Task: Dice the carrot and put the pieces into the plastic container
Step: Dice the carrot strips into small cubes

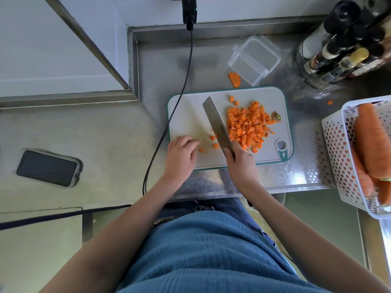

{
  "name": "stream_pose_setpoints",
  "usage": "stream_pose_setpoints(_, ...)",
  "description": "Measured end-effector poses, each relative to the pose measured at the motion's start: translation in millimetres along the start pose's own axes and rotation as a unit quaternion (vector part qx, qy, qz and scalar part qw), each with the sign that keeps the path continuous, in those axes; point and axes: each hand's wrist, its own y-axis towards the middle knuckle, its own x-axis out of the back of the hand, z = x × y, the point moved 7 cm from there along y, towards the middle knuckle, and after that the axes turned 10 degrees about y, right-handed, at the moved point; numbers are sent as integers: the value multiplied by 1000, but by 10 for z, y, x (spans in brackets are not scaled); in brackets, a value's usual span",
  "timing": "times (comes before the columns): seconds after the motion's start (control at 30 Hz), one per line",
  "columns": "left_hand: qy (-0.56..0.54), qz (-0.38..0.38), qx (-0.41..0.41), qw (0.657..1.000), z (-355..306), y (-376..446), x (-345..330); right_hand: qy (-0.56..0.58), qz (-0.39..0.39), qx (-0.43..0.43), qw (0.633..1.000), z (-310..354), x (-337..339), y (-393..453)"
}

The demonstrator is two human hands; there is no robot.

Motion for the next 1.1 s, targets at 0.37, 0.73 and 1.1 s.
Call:
stream_pose_setpoints(0.37,21,1,48,999,172,-139,43,-34,25,-8,999,-66,-85,-11)
stream_pose_setpoints(0.73,29,26,89,995,237,-121,0,-56,43,-46,996,-39,-96,70)
stream_pose_setpoints(1.1,1,-1,133,991,380,-266,59,-32,78,39,996,240,-257,-76)
